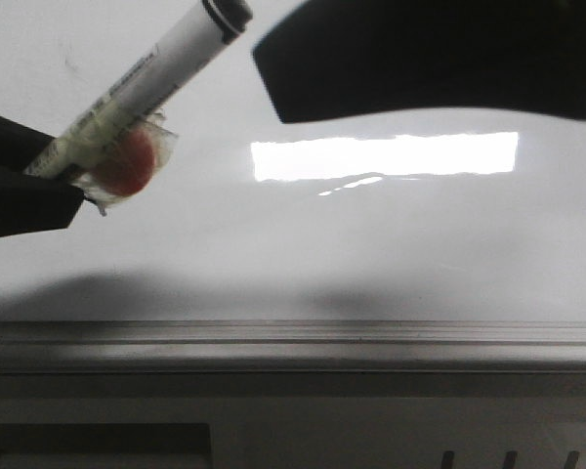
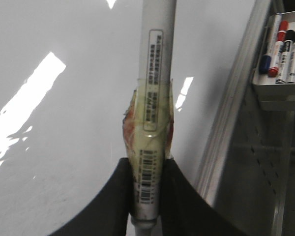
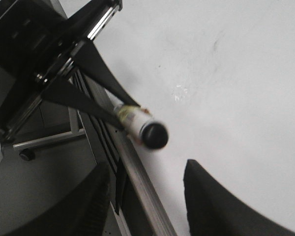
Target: Write number 3 on whiteboard
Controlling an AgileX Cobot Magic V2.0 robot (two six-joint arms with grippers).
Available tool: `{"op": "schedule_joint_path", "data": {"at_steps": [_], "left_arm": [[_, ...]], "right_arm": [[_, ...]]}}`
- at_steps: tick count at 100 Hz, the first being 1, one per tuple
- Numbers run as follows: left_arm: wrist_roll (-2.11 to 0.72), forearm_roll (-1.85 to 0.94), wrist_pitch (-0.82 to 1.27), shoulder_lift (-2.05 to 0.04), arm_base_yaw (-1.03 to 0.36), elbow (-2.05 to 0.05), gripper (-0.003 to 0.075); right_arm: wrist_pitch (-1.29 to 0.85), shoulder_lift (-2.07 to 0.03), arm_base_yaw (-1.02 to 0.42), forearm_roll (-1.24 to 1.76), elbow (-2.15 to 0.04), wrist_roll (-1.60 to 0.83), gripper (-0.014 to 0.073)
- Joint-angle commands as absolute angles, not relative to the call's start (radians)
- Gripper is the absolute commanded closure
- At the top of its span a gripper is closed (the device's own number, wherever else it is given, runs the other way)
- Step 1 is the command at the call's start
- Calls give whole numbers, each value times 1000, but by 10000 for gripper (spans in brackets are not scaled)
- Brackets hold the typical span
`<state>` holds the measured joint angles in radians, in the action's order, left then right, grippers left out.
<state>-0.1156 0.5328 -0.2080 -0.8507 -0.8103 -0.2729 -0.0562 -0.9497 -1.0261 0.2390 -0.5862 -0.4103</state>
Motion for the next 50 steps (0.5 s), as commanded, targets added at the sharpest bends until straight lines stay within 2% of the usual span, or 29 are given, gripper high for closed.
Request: {"op": "schedule_joint_path", "data": {"at_steps": [1, 29, 50], "left_arm": [[-109, 541, -285, -845, -853, -304, 741], [-109, 539, -323, -918, -871, -304, 741], [-109, 535, -377, -932, -871, -304, 741]], "right_arm": [[27, -987, -1028, 240, -657, -423, 270], [-95, -1113, -1029, 240, -757, -423, 270], [-151, -1128, -1029, 240, -767, -423, 270]]}}
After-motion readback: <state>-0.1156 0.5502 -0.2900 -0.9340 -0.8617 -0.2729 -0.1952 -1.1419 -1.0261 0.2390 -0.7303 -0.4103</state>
